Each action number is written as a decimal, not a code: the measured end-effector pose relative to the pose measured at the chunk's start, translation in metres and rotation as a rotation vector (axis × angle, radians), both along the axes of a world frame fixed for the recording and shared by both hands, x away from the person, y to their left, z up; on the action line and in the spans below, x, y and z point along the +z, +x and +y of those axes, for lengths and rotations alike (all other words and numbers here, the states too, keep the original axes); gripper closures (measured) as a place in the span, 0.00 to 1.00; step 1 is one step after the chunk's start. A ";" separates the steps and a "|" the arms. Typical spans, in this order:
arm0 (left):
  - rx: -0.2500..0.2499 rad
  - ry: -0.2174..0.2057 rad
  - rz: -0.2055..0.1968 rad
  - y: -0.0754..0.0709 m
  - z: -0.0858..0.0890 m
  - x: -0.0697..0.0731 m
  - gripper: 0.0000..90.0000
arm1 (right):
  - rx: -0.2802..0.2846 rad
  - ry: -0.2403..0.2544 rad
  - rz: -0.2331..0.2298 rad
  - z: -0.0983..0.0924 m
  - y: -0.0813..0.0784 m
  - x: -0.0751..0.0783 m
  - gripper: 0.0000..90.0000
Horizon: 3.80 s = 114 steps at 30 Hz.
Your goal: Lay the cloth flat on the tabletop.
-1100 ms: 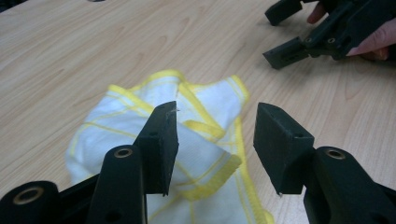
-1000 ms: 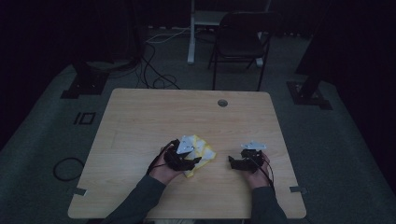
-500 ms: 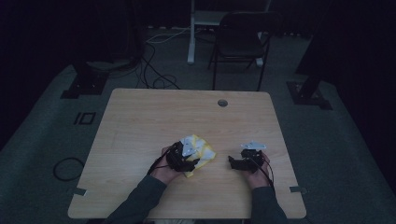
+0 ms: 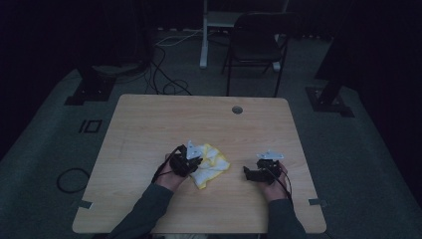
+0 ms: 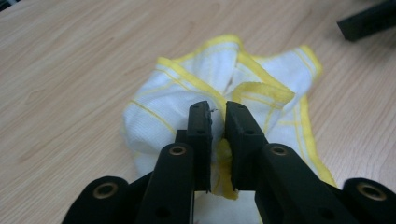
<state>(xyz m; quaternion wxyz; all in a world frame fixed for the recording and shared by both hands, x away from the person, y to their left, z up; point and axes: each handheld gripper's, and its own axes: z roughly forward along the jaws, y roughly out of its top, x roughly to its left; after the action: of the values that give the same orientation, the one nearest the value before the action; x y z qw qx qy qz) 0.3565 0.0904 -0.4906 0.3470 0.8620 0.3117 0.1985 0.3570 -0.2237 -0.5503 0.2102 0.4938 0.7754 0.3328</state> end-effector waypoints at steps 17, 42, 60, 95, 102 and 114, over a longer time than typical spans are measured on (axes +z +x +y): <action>0.130 -0.099 -0.008 0.014 0.040 0.021 0.92 | 0.000 0.000 0.000 0.000 0.000 0.000 0.13; 0.320 -0.122 0.080 0.053 0.107 -0.002 0.92 | -0.002 0.002 0.001 0.000 0.000 0.000 0.13; 0.484 -0.132 0.166 0.065 0.161 -0.028 0.92 | 0.001 0.005 0.000 0.000 0.000 0.000 0.14; 0.333 -0.177 0.194 0.101 0.088 -0.014 0.68 | 0.002 0.004 0.000 0.001 0.000 0.000 0.14; 0.317 -0.160 0.220 0.109 0.079 -0.019 0.63 | 0.003 0.004 -0.001 0.001 0.000 0.000 0.14; 0.294 -0.109 0.245 0.106 0.072 -0.022 0.92 | 0.003 0.004 0.000 0.001 0.000 0.000 0.14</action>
<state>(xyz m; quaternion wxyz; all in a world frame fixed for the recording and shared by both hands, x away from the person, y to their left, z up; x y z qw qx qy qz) 0.4628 0.1629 -0.5127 0.3200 0.8047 0.4845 0.1235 0.3569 -0.2231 -0.5500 0.2090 0.4929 0.7755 0.3346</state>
